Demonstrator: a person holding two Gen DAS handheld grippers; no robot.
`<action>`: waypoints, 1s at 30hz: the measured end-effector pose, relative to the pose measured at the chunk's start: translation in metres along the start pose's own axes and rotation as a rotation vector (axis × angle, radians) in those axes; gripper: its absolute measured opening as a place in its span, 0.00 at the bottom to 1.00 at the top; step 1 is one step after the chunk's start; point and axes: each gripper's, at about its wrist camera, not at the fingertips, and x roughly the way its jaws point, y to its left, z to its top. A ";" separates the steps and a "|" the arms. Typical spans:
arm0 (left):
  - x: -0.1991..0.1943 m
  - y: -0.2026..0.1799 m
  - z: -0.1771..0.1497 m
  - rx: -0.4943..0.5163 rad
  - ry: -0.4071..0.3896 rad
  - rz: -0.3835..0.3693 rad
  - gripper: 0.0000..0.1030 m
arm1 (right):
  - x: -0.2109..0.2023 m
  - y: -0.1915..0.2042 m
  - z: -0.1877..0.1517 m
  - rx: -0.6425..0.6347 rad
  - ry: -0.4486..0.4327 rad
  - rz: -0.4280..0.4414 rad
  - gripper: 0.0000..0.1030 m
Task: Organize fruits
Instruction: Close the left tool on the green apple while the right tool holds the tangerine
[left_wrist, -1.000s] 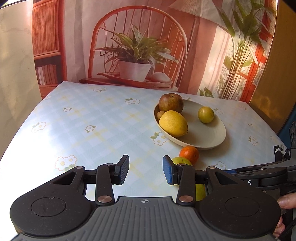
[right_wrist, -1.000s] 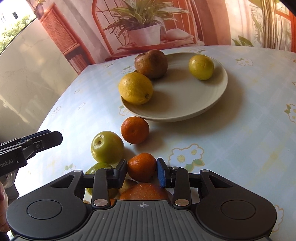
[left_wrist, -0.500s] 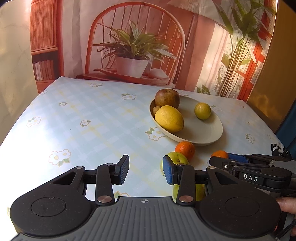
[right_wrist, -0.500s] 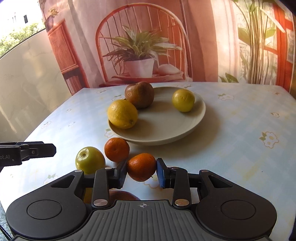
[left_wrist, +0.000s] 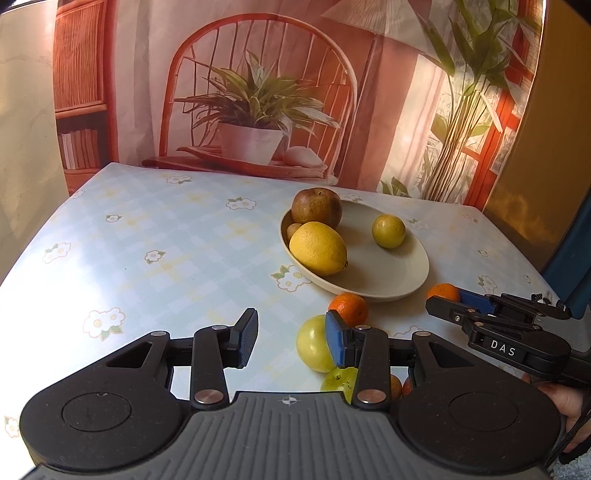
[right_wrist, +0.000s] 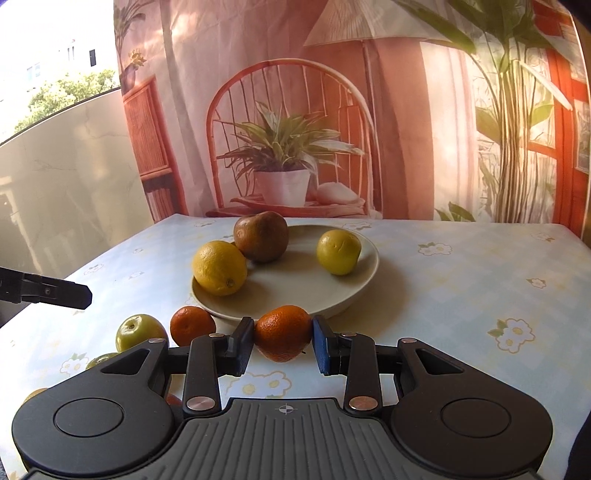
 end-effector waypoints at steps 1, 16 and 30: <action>0.001 -0.001 0.000 0.001 -0.001 -0.001 0.41 | 0.000 -0.001 -0.001 0.006 -0.001 0.003 0.30; 0.039 -0.014 0.009 -0.019 0.097 -0.070 0.48 | -0.005 -0.009 -0.009 0.068 -0.013 0.047 0.30; 0.069 -0.017 0.003 0.040 0.177 -0.078 0.50 | -0.006 -0.009 -0.010 0.081 -0.009 0.063 0.30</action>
